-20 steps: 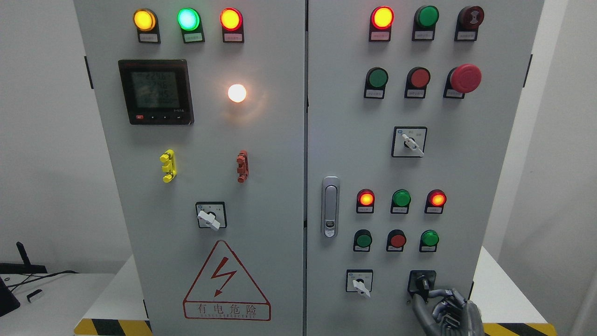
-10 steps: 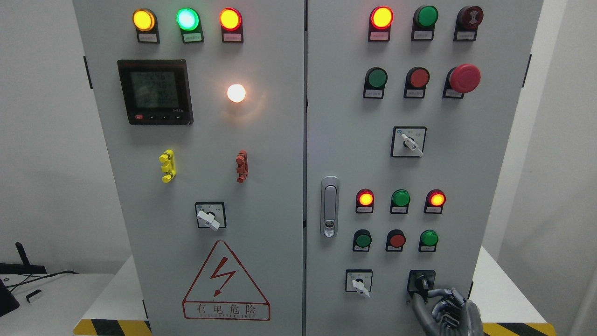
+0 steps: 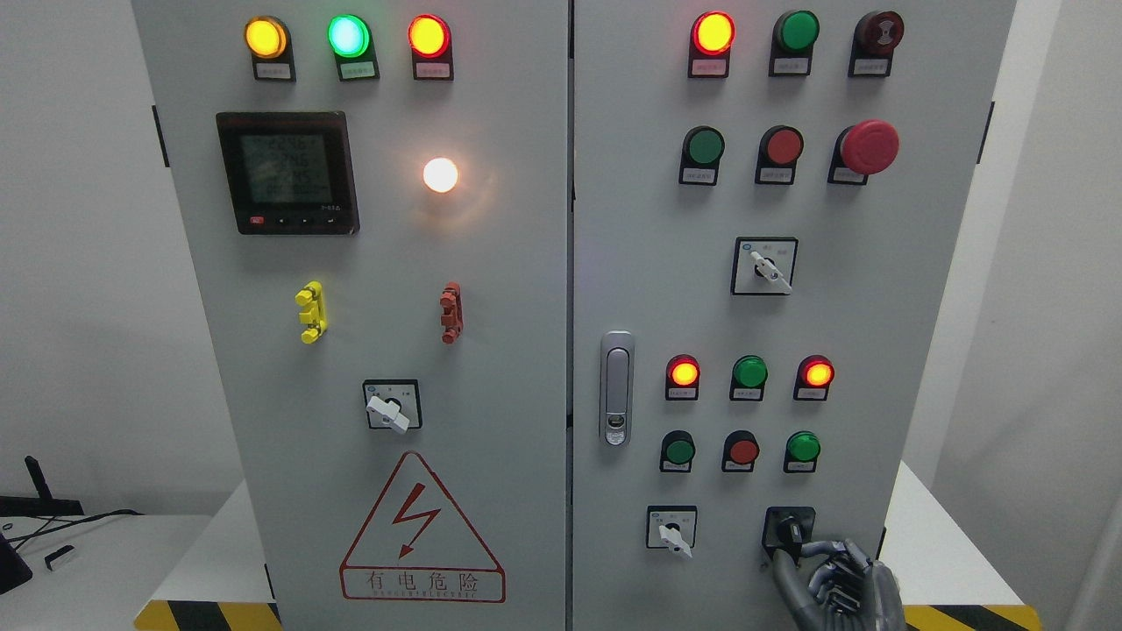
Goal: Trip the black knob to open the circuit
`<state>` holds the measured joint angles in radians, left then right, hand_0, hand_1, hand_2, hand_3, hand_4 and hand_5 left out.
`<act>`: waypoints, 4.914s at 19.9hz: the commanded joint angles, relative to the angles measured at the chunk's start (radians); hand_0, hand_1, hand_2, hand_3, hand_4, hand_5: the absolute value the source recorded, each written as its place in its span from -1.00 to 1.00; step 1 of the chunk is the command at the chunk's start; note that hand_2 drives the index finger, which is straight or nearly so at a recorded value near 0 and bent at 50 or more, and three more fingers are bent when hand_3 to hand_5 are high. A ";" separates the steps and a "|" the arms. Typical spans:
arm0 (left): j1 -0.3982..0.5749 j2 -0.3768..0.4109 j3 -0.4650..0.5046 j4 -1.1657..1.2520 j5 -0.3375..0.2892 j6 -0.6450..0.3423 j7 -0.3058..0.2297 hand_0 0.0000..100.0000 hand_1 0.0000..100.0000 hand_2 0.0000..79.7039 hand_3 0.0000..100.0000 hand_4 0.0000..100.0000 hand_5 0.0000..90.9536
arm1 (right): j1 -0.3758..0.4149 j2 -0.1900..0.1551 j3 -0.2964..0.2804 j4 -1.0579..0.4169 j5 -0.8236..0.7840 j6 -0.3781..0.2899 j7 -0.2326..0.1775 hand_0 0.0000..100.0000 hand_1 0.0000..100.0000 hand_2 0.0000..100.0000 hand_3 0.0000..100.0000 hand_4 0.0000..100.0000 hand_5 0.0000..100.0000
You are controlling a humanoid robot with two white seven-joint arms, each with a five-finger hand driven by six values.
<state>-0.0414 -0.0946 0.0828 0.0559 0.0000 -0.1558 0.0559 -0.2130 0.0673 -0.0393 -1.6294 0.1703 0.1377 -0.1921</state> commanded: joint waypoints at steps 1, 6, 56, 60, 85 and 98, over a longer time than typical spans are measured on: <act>0.000 0.001 0.000 0.001 -0.031 -0.001 -0.001 -0.76 -0.22 -1.00 -1.00 -1.00 -1.00 | 0.000 0.000 0.004 0.002 0.000 -0.001 0.006 -0.38 0.51 0.10 0.79 0.85 1.00; 0.000 -0.001 0.000 0.001 -0.031 -0.001 -0.001 -0.76 -0.22 -1.00 -1.00 -1.00 -1.00 | 0.000 0.002 0.015 0.005 0.001 0.000 0.006 -0.38 0.51 0.08 0.80 0.85 1.00; 0.000 -0.001 0.000 -0.001 -0.031 -0.001 -0.001 -0.76 -0.22 -1.00 -1.00 -1.00 -1.00 | -0.012 0.003 0.052 0.006 -0.028 0.000 0.008 -0.36 0.46 0.03 0.82 0.85 1.00; 0.000 -0.001 0.000 -0.001 -0.031 -0.001 -0.001 -0.76 -0.22 -1.00 -1.00 -1.00 -1.00 | -0.012 0.011 0.058 0.006 -0.028 0.000 0.008 -0.36 0.46 0.03 0.82 0.85 1.00; 0.000 -0.001 0.000 0.001 -0.031 -0.001 -0.001 -0.76 -0.22 -1.00 -1.00 -1.00 -1.00 | -0.022 0.025 0.062 0.005 -0.029 0.022 0.022 -0.36 0.45 0.04 0.83 0.85 1.00; 0.000 0.001 0.000 -0.001 -0.031 -0.001 -0.001 -0.76 -0.22 -1.00 -1.00 -1.00 -1.00 | -0.022 0.034 0.070 0.005 -0.029 0.026 0.023 -0.36 0.44 0.05 0.83 0.85 1.00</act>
<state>-0.0414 -0.0941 0.0828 0.0557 0.0000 -0.1558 0.0559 -0.2336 0.0941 -0.0001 -1.6248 0.1409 0.1598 -0.1693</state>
